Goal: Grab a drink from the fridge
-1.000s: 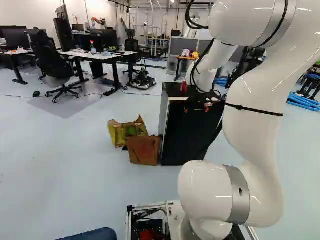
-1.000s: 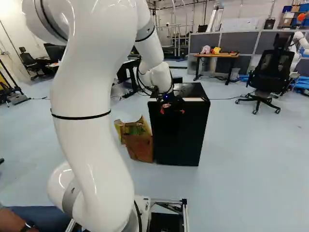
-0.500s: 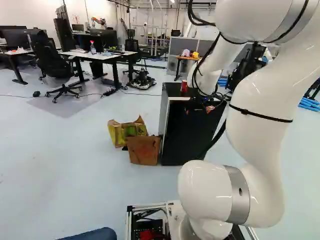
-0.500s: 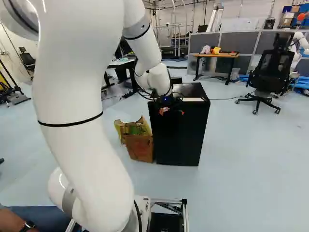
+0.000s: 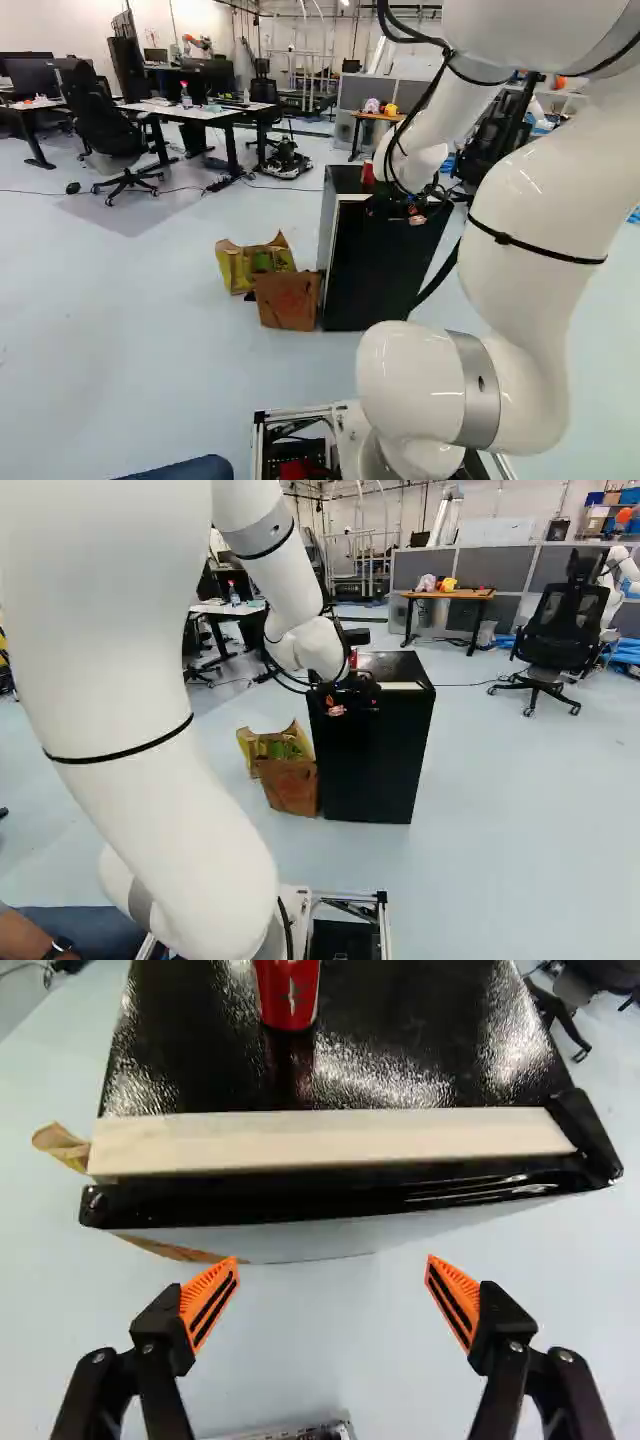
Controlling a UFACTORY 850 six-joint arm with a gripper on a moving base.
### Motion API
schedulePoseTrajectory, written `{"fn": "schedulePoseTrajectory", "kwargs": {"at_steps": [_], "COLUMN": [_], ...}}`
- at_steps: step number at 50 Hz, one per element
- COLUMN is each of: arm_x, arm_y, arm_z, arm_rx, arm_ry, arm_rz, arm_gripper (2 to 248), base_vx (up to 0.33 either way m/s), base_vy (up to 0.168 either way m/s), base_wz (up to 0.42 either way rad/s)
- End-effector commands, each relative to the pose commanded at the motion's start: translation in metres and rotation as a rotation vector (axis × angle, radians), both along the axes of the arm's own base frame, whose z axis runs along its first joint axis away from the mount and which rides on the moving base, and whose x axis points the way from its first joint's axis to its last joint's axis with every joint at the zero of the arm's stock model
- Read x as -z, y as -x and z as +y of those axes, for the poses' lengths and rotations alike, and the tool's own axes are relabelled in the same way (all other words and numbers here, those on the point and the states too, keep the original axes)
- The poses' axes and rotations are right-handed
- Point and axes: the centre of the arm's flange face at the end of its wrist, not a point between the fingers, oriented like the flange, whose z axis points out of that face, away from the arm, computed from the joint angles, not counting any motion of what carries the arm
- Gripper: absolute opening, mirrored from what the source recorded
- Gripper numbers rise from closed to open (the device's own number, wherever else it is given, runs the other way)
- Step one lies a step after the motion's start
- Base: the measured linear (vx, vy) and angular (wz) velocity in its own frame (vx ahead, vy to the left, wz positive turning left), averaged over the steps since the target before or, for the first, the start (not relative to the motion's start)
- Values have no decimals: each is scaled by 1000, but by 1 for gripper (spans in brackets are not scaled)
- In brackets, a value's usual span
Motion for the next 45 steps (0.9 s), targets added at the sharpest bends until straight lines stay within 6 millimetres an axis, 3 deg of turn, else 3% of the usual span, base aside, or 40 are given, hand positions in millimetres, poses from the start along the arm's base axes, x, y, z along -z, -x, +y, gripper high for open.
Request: {"fn": "schedulePoseTrajectory", "kwargs": {"at_steps": [32,45], "arm_x": [-22,-29], "arm_y": [-21,-45], "arm_z": [0,5], "arm_rx": [-41,-72], "arm_ry": [47,58], "arm_rz": [-327,-430], "arm_gripper": [247,247], "base_vx": [0,0], "base_vy": [0,0], "base_wz": [0,0]}}
